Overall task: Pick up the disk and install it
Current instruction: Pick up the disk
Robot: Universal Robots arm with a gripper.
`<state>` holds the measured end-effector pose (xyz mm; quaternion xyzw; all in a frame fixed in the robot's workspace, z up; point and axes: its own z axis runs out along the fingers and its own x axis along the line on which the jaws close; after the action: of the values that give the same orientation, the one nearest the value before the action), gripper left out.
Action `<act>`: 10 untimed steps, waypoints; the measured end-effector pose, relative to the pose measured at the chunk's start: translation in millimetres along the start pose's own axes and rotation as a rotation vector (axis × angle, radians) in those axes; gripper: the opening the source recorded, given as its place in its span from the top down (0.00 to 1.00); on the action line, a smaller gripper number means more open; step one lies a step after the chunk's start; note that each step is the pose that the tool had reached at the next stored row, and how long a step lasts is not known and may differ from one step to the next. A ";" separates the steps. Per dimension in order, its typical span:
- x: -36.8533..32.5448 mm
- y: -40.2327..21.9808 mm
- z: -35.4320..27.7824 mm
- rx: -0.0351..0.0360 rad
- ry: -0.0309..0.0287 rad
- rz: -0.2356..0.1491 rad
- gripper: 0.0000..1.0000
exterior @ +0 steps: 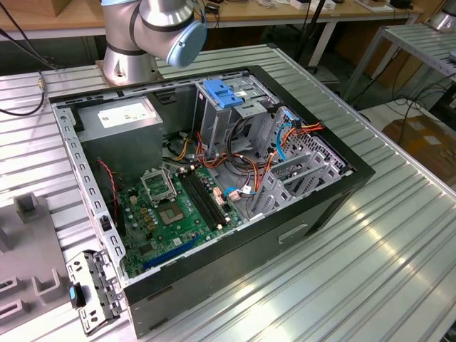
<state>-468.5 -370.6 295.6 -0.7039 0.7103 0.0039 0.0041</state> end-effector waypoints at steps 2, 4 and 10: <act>0.0 0.0 -1.7 -0.0002 0.0001 0.000 0.63; 0.0 0.0 -3.4 -0.0001 0.0000 0.000 0.63; -0.1 0.0 -8.1 -0.0001 0.0000 0.000 0.63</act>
<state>-468.5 -370.6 303.7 -0.7039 0.7103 0.0039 0.0040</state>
